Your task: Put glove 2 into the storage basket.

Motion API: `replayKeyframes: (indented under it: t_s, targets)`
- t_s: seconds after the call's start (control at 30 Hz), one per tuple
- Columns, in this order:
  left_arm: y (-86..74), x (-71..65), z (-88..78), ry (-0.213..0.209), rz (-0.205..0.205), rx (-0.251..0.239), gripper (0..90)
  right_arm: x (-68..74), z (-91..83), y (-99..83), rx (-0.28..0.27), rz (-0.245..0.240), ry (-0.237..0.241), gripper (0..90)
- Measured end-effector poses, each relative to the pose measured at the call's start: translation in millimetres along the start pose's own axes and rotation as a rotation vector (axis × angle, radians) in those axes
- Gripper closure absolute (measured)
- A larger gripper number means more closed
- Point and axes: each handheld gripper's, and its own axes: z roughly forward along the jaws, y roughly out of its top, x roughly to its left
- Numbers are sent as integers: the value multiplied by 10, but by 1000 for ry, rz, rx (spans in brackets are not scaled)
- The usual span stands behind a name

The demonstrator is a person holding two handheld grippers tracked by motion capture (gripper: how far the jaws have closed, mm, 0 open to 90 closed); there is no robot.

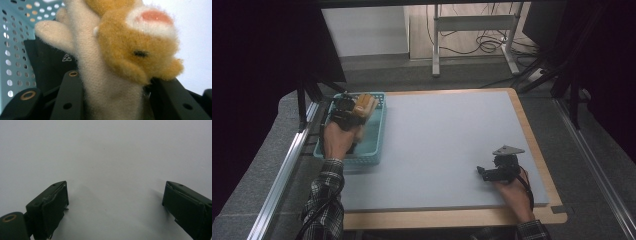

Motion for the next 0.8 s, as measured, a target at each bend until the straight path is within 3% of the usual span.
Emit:
replayKeyframes:
  t_s: [0.33,0.6,0.67,0.7,0.8]
  targets:
    - [50,26,458,-9,-10,91,587,-1,0,0,-1,0,1,63]
    - [94,-17,830,-59,-4,163,563,-1,0,0,-1,0,1,63]
    - [82,-29,934,-106,-22,204,529,-2,0,0,-1,0,1,63]
    - [77,-33,958,-112,-20,219,468,-2,0,0,-1,0,1,63]
    - [57,8,957,-80,-48,224,374,-2,0,0,-1,0,1,63]
